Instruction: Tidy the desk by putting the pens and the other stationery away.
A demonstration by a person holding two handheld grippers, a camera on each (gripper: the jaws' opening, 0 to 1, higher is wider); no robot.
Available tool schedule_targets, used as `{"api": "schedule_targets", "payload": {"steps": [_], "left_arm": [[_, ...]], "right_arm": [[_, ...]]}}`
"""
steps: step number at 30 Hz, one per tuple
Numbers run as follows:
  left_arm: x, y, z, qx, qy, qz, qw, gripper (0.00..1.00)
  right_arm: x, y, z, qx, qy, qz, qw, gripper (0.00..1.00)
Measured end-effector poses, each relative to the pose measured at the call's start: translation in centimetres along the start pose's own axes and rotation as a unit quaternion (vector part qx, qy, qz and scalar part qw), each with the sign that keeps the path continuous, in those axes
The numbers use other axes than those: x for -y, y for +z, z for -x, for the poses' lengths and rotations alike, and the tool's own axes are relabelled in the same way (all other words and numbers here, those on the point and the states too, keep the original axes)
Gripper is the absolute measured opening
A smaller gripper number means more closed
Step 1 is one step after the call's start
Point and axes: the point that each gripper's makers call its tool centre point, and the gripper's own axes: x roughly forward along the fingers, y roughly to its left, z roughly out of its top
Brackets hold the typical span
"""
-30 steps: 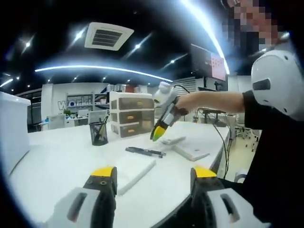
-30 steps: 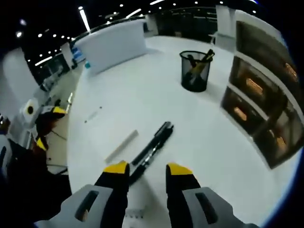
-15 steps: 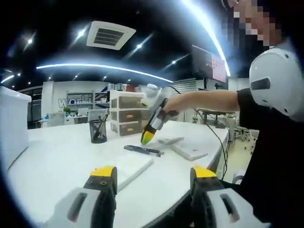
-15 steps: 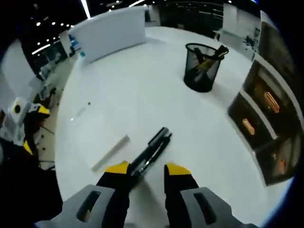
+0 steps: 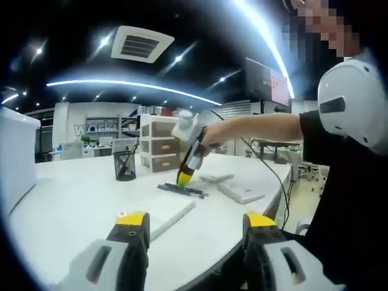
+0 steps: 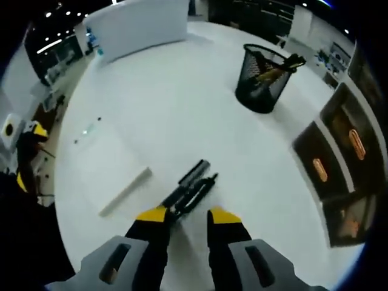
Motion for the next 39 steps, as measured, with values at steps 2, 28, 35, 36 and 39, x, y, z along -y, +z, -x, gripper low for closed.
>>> {"api": "schedule_targets", "payload": {"steps": [2, 28, 35, 36, 39], "left_arm": [[0.0, 0.0, 0.0, 0.000, 0.000, 0.000, 1.0000, 0.62], [0.9, 0.4, -0.3, 0.002, -0.011, -0.003, 0.9999, 0.61], [1.1, 0.7, -0.4, 0.001, -0.012, -0.004, 0.9999, 0.61], [1.2, 0.7, -0.4, 0.002, -0.013, -0.004, 0.9999, 0.61], [1.3, 0.8, -0.6, 0.001, -0.015, -0.003, 0.9999, 0.61]], "right_arm": [[0.4, -0.3, -0.1, -0.012, -0.011, 0.008, 0.9998, 0.22], [-0.2, 0.1, -0.2, -0.033, 0.001, -0.005, 0.9995, 0.06], [0.0, 0.1, 0.2, -0.025, 0.002, 0.001, 0.9997, 0.06], [0.0, 0.2, 0.4, -0.021, 0.003, 0.001, 0.9998, 0.05], [-0.4, 0.6, 1.0, -0.008, 0.007, 0.002, 0.9999, 0.05]]}}
